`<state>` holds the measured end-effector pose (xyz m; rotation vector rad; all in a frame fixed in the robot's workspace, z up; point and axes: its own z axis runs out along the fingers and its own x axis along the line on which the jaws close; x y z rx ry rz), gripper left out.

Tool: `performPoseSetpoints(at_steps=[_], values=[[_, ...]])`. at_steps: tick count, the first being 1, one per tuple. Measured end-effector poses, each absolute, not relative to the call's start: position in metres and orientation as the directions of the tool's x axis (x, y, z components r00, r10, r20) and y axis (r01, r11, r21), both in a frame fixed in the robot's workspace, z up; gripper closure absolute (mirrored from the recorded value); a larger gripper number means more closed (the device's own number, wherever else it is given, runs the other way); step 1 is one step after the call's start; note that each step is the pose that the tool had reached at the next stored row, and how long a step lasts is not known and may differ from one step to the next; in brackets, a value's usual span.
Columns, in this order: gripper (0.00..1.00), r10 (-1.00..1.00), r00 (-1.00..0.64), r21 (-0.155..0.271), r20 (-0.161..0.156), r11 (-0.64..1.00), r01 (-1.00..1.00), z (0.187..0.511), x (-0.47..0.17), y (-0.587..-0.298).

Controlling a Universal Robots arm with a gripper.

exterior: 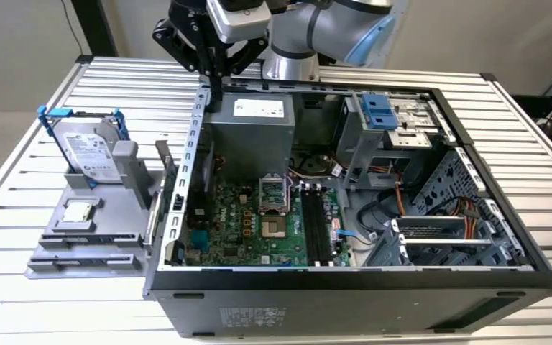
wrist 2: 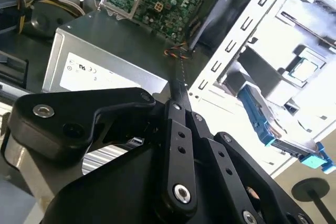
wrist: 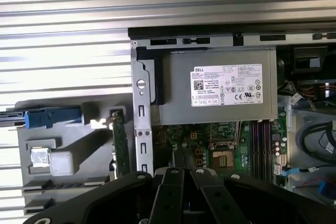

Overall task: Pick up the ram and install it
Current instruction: 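Reach for the ram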

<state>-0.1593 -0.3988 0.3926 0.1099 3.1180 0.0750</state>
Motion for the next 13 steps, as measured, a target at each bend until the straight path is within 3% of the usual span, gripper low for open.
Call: performPoseSetpoints(at_steps=[13], values=[[1.00,0.067,-0.998,0.049,-0.019,0.997,0.066,0.393,-0.179,-0.399]])
